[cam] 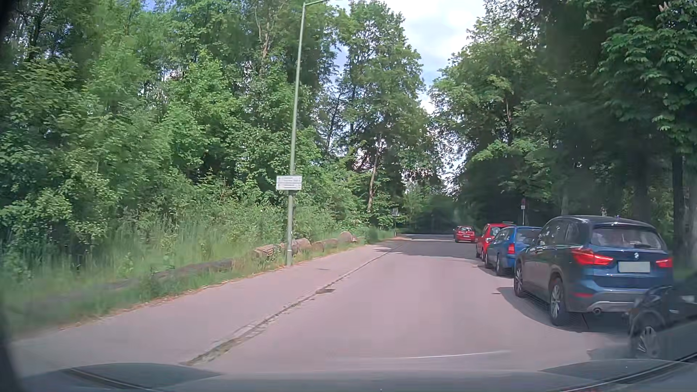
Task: Follow the waypoints while adhering to traffic rules and regulations
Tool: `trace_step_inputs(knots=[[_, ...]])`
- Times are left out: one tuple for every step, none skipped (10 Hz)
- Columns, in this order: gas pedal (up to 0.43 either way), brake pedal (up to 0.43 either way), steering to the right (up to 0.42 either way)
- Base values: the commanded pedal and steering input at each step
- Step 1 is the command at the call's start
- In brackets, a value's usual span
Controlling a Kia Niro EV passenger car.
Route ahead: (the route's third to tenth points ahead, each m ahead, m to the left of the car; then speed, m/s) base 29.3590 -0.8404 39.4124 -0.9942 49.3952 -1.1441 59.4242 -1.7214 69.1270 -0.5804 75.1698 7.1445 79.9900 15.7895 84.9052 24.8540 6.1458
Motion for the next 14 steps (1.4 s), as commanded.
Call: trace_step_inputs(knots=[[0.067, 0.018, 0.064], [0.067, 0.018, 0.065], [0.067, 0.018, 0.067], [0.067, 0.018, 0.069], [0.067, 0.018, 0.069], [0.067, 0.018, 0.07], [0.067, 0.018, 0.07], [0.067, 0.018, 0.068], [0.067, 0.018, 0.068], [0.067, 0.018, 0.065], [0.067, 0.018, 0.057], [0.067, 0.018, 0.052], [0.067, 0.018, 0.047], [0.067, 0.018, 0.042]])
